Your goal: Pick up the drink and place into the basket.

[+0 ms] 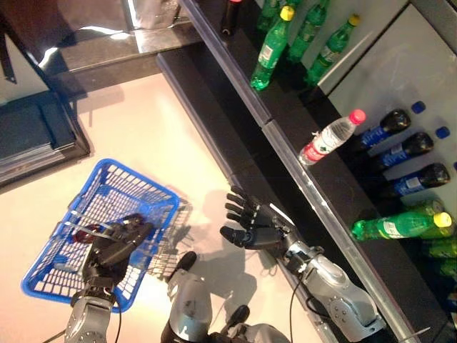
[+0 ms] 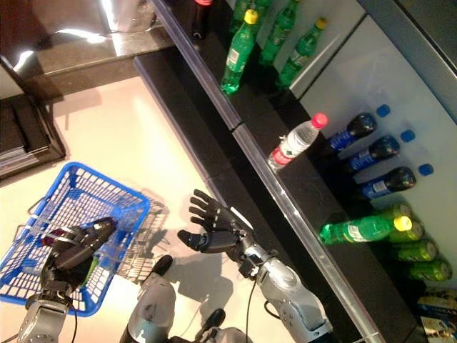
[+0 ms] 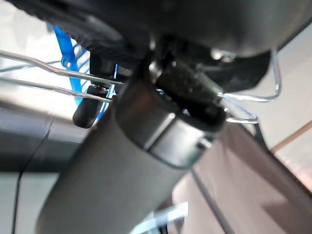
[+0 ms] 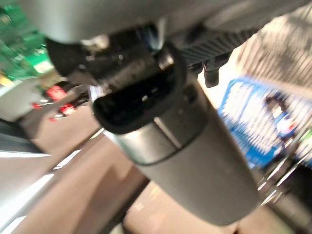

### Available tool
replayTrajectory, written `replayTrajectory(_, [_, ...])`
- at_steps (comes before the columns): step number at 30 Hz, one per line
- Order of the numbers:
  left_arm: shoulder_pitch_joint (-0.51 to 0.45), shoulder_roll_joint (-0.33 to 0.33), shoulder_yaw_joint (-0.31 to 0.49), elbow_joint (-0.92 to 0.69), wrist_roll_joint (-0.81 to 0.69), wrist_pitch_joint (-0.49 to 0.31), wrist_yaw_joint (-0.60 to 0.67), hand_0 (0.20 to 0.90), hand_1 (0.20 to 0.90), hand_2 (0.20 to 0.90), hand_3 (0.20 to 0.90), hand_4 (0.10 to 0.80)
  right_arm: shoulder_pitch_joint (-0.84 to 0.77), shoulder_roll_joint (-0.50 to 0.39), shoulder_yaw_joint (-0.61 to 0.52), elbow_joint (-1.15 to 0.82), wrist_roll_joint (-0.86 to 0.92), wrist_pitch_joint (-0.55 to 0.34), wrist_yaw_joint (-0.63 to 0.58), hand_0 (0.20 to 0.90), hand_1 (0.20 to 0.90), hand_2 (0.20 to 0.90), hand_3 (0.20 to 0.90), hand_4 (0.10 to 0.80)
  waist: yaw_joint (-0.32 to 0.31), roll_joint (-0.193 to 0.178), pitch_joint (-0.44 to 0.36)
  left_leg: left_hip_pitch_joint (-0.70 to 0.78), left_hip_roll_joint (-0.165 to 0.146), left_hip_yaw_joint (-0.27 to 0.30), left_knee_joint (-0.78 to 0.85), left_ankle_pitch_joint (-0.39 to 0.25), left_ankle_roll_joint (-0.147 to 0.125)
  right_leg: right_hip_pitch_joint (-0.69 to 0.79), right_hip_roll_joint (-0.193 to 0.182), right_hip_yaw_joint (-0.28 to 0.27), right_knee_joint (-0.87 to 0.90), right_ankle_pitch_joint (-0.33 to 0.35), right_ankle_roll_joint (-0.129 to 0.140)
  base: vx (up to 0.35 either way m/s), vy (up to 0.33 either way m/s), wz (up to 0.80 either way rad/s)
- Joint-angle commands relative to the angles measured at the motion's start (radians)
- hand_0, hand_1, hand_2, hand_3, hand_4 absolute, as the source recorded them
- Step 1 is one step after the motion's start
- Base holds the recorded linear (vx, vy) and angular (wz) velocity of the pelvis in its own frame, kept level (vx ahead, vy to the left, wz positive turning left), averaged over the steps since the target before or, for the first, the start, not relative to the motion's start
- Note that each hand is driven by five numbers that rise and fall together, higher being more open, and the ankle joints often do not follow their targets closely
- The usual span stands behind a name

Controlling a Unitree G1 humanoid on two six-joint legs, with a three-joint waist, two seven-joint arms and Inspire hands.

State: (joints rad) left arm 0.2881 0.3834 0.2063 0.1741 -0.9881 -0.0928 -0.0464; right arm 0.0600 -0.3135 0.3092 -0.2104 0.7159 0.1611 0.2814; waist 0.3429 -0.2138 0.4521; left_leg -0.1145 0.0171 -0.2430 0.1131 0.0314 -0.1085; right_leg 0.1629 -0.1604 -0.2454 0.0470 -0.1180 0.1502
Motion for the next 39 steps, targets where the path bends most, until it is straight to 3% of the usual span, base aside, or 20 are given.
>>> replayTrajectory(1, [-0.084,0.004,-0.062,-0.116,0.089,-0.224,-0.083,0.3,0.3,0.3,0.2,0.1,0.119,-0.035,-0.035,0.015,0.098,-0.154,0.073,0.9,0.9,0.9,0.9,0.8,-0.132,0.096,-0.231,0.065,-0.042,-0.029,-0.137,0.05,0.097,-0.118,0.122,0.105,0.042,0.064,-0.071,-0.014,-0.077,1.31])
replayTrajectory(4, [-0.077,-0.011,-0.076,-0.053,0.115,-0.264,-0.035,0.3,0.3,0.3,0.2,0.1,0.152,-0.033,-0.038,0.117,0.081,-0.171,0.099,0.9,0.9,0.9,0.9,0.8,-0.144,0.103,-0.227,0.074,-0.041,-0.039,-0.161,0.076,0.082,-0.115,0.142,0.091,0.048,0.059,-0.085,-0.067,-0.076,1.1])
replayTrajectory(7, [-0.071,-0.062,-0.052,0.093,-0.007,-0.28,-0.012,0.3,0.3,0.3,0.2,0.1,0.185,-0.013,-0.007,0.306,0.044,-0.216,0.153,0.9,0.9,0.9,0.9,0.8,-0.148,0.132,-0.22,0.056,-0.018,0.019,-0.2,0.125,0.047,-0.087,0.155,0.066,0.016,0.065,-0.091,-0.106,-0.023,0.13])
replayTrajectory(10, [-0.112,-0.1,-0.057,0.204,-0.053,-0.255,0.021,0.3,0.3,0.3,0.2,0.1,0.191,0.016,0.006,0.432,0.007,-0.273,0.093,0.9,0.9,0.9,0.9,0.8,-0.174,0.156,-0.217,0.037,0.008,0.16,-0.192,0.129,0.027,-0.074,0.143,0.019,0.011,0.066,-0.093,-0.079,0.092,0.22])
replayTrajectory(12, [-0.158,-0.132,-0.086,0.271,-0.009,-0.238,0.076,0.3,0.3,0.3,0.2,0.1,0.193,0.03,-0.011,0.551,-0.088,-0.296,-0.02,0.9,0.9,0.9,0.9,0.8,-0.218,0.171,-0.217,0.022,0.029,0.321,-0.143,0.116,0.009,-0.064,0.119,-0.045,0.02,0.066,-0.095,-0.065,0.291,0.85])
replayTrajectory(13, [-0.153,-0.155,-0.11,0.283,0.046,-0.252,0.129,0.3,0.3,0.3,0.2,0.1,0.197,0.017,-0.025,0.66,-0.191,-0.303,-0.1,0.9,0.9,0.9,0.9,0.8,-0.24,0.167,-0.214,0.035,0.065,0.317,-0.111,0.102,0.001,-0.068,0.088,-0.049,0.04,0.064,-0.094,-0.018,0.41,1.21])
replayTrajectory(16, [-0.101,-0.198,-0.115,0.315,0.032,-0.302,0.177,0.3,0.3,0.3,0.2,0.1,0.189,-0.003,-0.06,0.82,-0.312,-0.282,-0.138,0.9,0.9,0.9,0.9,0.8,-0.255,0.172,-0.219,0.079,0.1,0.245,-0.105,0.079,0.002,-0.081,0.055,0.016,0.057,0.061,-0.097,0.049,0.486,0.36])
replayTrajectory(18, [-0.102,-0.225,-0.105,0.368,0.015,-0.318,0.188,0.3,0.3,0.3,0.2,0.1,0.184,-0.008,-0.072,0.898,-0.396,-0.284,-0.141,0.9,0.9,0.9,0.9,0.8,-0.275,0.178,-0.227,0.1,0.151,0.283,-0.1,0.079,-0.008,-0.082,0.032,0.038,0.072,0.054,-0.094,0.111,0.599,-0.5])
replayTrajectory(20, [-0.123,-0.228,-0.122,0.389,0.039,-0.305,0.209,0.3,0.3,0.3,0.2,0.1,0.187,-0.004,-0.078,0.919,-0.4,-0.263,-0.157,0.9,0.9,0.9,0.9,0.8,-0.296,0.18,-0.233,0.111,0.175,0.361,-0.069,0.062,-0.011,-0.076,-0.003,0.028,0.085,0.053,-0.081,0.113,0.488,-0.2])
replayTrajectory(21, [-0.123,-0.229,-0.122,0.389,0.039,-0.305,0.21,0.3,0.3,0.3,0.2,0.1,0.187,-0.004,-0.078,0.92,-0.4,-0.263,-0.157,0.9,0.9,0.9,0.9,0.8,-0.296,0.18,-0.232,0.112,0.175,0.361,-0.068,0.06,-0.011,-0.075,-0.003,0.028,0.087,0.052,-0.08,0.123,0.478,0.24])
replayTrajectory(23, [-0.155,-0.216,-0.144,0.395,0.05,-0.281,0.23,0.3,0.3,0.3,0.2,0.1,0.174,0.002,-0.08,0.94,-0.389,-0.247,-0.181,0.9,0.9,0.9,0.9,0.8,-0.308,0.179,-0.234,0.116,0.171,0.406,-0.021,0.03,-0.009,-0.073,-0.057,0.023,0.101,0.063,-0.05,0.214,0.631,0.18])
replayTrajectory(24, [-0.167,-0.206,-0.149,0.39,0.085,-0.269,0.25,0.3,0.3,0.3,0.2,0.1,0.162,0.02,-0.084,0.958,-0.395,-0.235,-0.223,0.9,0.9,0.9,0.9,0.8,-0.3,0.161,-0.225,0.098,0.127,0.412,0.082,-0.035,0.018,-0.047,-0.113,0.035,0.105,0.087,-0.008,0.271,0.686,-0.09])
replayTrajectory(25, [-0.171,-0.198,-0.151,0.383,0.088,-0.26,0.255,0.3,0.3,0.3,0.2,0.1,0.16,0.025,-0.087,0.963,-0.392,-0.226,-0.242,0.9,0.9,0.9,0.9,0.8,-0.293,0.155,-0.224,0.089,0.11,0.409,0.1,-0.049,0.028,-0.041,-0.134,0.034,0.107,0.105,0.009,0.237,0.566,-0.04])
replayTrajectory(26, [-0.172,-0.194,-0.151,0.38,0.091,-0.256,0.256,0.3,0.3,0.3,0.2,0.1,0.159,0.028,-0.088,0.966,-0.39,-0.221,-0.254,0.9,0.9,0.9,0.9,0.8,-0.29,0.152,-0.222,0.088,0.103,0.408,0.104,-0.054,0.031,-0.038,-0.143,0.033,0.108,0.111,0.016,0.191,0.426,0.31])
replayTrajectory(29, [-0.179,-0.17,-0.155,0.367,0.079,-0.254,0.27,0.3,0.3,0.3,0.2,0.1,0.142,0.062,-0.107,1.034,-0.434,-0.202,-0.328,0.9,0.9,0.9,0.9,0.8,-0.277,0.148,-0.214,0.133,0.044,0.439,0.081,-0.092,0.087,-0.098,-0.223,0.019,0.236,0.248,0.026,0.228,0.548,0.53])
replayTrajectory(31, [-0.174,-0.159,-0.156,0.361,0.07,-0.249,0.268,0.3,0.3,0.3,0.2,0.1,0.132,0.067,-0.112,1.068,-0.452,-0.202,-0.368,0.9,0.9,0.9,0.9,0.8,-0.282,0.16,-0.217,0.152,0.037,0.461,0.062,-0.102,0.105,-0.123,-0.203,0.023,0.306,0.23,0.018,0.183,0.43,0.47])
replayTrajectory(33, [-0.19,-0.144,-0.198,0.407,0.063,-0.262,0.237,0.3,0.3,0.3,0.2,0.1,0.129,0.073,-0.148,1.126,-0.379,-0.189,-0.427,0.9,0.9,0.9,0.9,0.8,-0.326,0.165,-0.238,0.159,-0.001,0.44,0.027,-0.105,0.127,-0.155,-0.042,0.088,0.29,0.129,-0.01,0.284,0.415,0.43])
replayTrajectory(34, [-0.2,-0.143,-0.214,0.418,0.069,-0.262,0.237,0.3,0.3,0.3,0.2,0.1,0.128,0.074,-0.16,1.152,-0.347,-0.194,-0.428,0.9,0.9,0.9,0.9,0.8,-0.338,0.162,-0.247,0.159,-0.019,0.43,0.018,-0.106,0.132,-0.158,0.01,0.106,0.262,0.11,-0.027,0.303,0.289,0.8])
replayTrajectory(36, [-0.223,-0.152,-0.238,0.448,0.074,-0.268,0.242,0.3,0.3,0.3,0.2,0.1,0.124,0.074,-0.176,1.205,-0.319,-0.203,-0.414,0.9,0.9,0.9,0.9,0.8,-0.359,0.153,-0.257,0.159,-0.05,0.42,0.012,-0.111,0.137,-0.147,0.091,0.145,0.169,0.079,-0.065,0.305,0.197,0.89])
replayTrajectory(39, [-0.247,-0.173,-0.257,0.483,0.067,-0.259,0.243,0.3,0.3,0.3,0.2,0.1,0.127,0.072,-0.181,1.271,-0.301,-0.219,-0.401,0.9,0.9,0.9,0.9,0.8,-0.377,0.135,-0.269,0.14,-0.098,0.4,0.021,-0.122,0.144,-0.151,0.156,0.218,0.02,0.123,-0.077,0.287,0.113,0.58])
